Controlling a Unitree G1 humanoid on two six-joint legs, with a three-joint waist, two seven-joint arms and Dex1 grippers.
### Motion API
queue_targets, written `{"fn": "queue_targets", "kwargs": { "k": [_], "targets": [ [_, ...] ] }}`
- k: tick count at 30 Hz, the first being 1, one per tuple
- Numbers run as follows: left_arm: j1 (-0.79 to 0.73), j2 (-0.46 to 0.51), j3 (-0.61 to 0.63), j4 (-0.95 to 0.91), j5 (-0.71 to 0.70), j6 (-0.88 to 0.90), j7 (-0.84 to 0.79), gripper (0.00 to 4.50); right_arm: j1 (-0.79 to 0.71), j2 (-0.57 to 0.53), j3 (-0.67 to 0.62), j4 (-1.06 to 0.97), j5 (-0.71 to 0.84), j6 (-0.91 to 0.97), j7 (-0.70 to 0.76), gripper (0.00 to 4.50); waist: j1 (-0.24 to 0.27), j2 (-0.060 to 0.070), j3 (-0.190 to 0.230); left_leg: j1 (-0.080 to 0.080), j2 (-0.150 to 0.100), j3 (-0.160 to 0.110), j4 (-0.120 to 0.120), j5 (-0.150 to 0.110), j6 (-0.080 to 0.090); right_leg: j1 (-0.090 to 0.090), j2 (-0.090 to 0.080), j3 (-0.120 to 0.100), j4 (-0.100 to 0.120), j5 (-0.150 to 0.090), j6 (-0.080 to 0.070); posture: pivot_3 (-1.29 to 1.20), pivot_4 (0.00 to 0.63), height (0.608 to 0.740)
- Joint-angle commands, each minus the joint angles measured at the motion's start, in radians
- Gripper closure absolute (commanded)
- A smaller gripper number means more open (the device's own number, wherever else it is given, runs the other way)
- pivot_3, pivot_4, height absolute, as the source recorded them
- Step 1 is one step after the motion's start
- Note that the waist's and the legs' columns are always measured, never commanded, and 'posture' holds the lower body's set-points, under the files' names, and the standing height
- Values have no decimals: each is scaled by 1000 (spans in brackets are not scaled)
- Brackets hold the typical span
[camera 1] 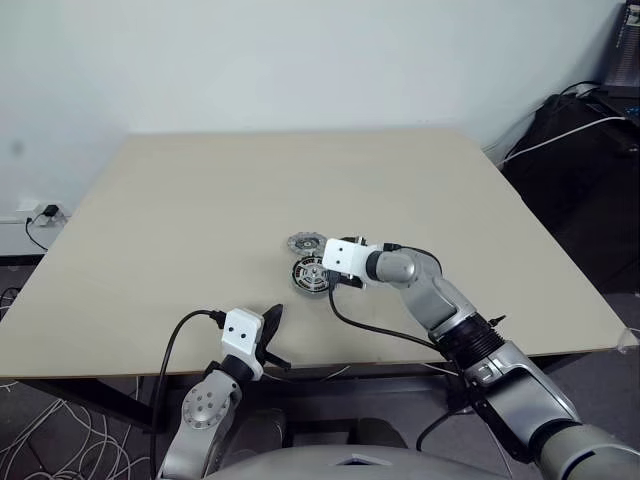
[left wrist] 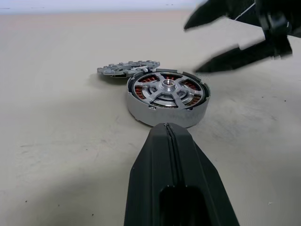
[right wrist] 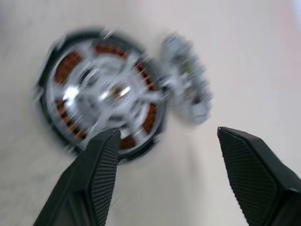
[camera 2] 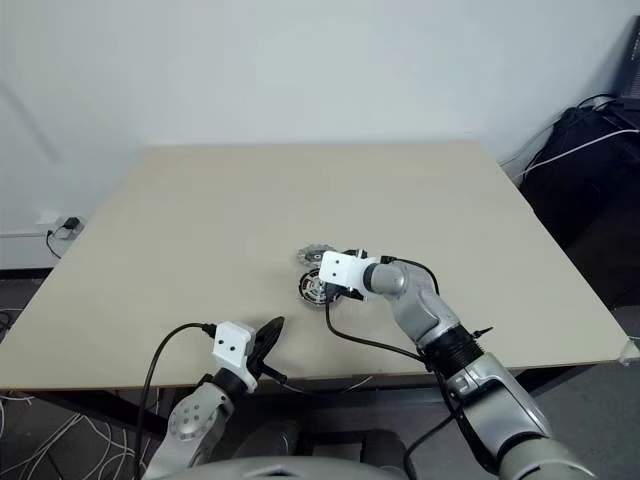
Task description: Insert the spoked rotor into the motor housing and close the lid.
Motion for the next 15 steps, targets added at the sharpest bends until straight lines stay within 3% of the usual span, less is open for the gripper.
{"fn": "queue_targets", "kwargs": {
  "k": [1, 8, 15],
  "targets": [
    [-7, 3, -2, -33, -7, -17, -10, 4500, 29, 86, -112, -85, 94, 41, -73, 2103, 0, 0, 0, 0, 0, 0, 0, 0, 0, 0, 0, 0, 0, 0, 0, 0, 0, 740],
    [-28, 13, 12, 24, -10, -43, -29, 4500, 90, 256, -151, -11, 156, 104, -192, 4440, -1, 0, 0, 0, 0, 0, 0, 0, 0, 0, 0, 0, 1, 0, 0, 0, 0, 740],
    [-27, 15, 16, 57, -8, -76, -32, 4500, 90, 285, -124, 125, 157, 101, -217, 4478, -5, 1, 0, 1, 0, 0, -1, 0, -1, 0, 1, 0, 2, 0, -1, 0, 0, 740]
  ]
}}
